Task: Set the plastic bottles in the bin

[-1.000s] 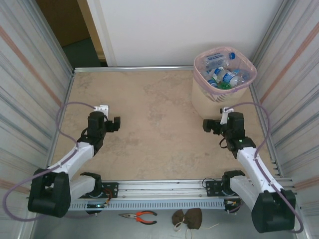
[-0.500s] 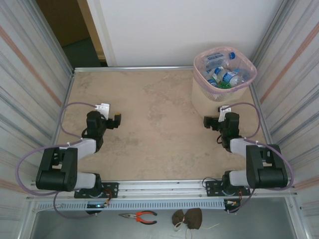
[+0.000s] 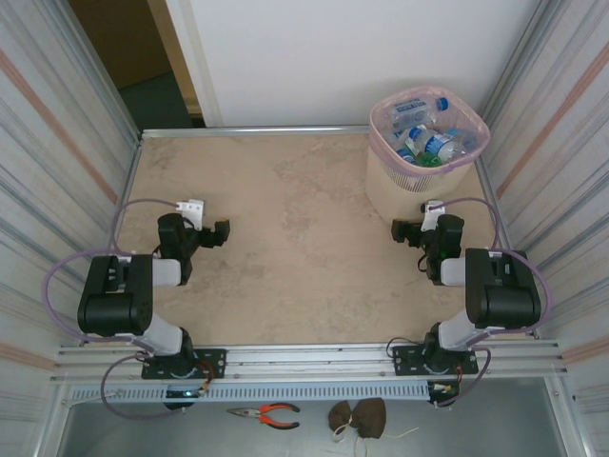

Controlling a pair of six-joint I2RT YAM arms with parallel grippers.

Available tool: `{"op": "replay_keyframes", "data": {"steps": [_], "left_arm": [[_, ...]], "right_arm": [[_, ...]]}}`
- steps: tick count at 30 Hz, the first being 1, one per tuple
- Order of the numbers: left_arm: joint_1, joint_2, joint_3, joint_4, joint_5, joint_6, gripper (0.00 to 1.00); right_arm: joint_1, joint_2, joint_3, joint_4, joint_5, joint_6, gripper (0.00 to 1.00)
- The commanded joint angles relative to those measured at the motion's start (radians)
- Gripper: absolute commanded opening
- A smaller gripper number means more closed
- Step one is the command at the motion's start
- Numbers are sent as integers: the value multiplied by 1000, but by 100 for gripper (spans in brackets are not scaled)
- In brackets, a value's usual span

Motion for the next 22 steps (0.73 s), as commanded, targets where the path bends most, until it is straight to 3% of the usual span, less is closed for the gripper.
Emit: {"op": "replay_keyframes", "data": {"steps": [1, 5, 19, 22], "left_arm": [[-15, -5, 20, 29, -13, 8, 99], [-25, -5, 27, 16, -74, -5, 99], [-26, -11, 21, 23, -79, -7, 99], [-26, -11, 21, 22, -77, -6, 99]], "right_arm": [[-9, 7, 35, 47, 1, 19, 99], [-6, 5, 39, 40, 18, 21, 99], [-2, 12, 48, 28, 23, 21, 99], [0, 7, 53, 16, 80, 41, 99]]}}
